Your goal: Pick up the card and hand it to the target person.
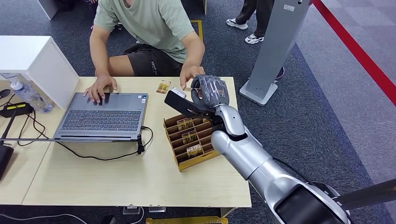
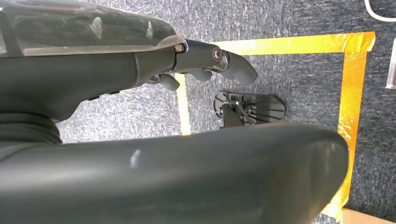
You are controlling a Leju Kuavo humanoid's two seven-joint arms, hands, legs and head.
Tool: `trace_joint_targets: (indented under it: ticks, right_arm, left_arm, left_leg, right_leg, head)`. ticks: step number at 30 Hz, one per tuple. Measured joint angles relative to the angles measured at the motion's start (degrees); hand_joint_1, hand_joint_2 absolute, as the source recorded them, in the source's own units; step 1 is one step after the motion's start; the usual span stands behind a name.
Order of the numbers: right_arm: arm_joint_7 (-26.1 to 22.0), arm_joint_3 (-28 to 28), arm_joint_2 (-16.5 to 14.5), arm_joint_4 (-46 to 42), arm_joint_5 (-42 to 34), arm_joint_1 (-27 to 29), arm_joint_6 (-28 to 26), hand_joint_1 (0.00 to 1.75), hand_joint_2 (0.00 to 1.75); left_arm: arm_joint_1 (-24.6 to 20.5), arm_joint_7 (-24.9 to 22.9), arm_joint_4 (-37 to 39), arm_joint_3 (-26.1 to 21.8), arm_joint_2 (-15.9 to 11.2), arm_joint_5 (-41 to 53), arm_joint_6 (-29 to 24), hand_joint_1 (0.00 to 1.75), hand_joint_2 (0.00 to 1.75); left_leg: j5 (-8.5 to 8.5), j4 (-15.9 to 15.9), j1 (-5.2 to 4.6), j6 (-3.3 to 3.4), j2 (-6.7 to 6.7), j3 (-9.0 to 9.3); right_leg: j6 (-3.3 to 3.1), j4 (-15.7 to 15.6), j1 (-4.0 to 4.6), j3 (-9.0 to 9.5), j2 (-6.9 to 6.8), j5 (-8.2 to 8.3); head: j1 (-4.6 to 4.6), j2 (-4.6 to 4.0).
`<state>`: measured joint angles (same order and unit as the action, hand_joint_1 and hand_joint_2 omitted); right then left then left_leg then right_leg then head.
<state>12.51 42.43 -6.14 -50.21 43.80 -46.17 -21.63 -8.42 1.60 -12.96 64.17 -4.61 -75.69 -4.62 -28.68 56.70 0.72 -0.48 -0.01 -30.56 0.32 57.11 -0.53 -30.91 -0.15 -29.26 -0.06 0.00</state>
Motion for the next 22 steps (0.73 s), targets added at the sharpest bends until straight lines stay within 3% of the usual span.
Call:
trace_joint_targets:
  ticks: [22]
  right_arm:
    - [-2.24,0.93,-1.87,3.20,-2.53,-0.48,-0.77,0.00,1.75]
  left_arm:
    - [1.18,1.49,0.00,0.23,-0.02,-2.00,0.43,0.00,0.00]
  left_leg:
    - [0.00,0.00,0.00,0.00,0.01,0.03]
  right_leg:
    - [0.00,-0.01,0.00,-0.01,0.02,0.00]
  head:
    - [-0.03,0.00]
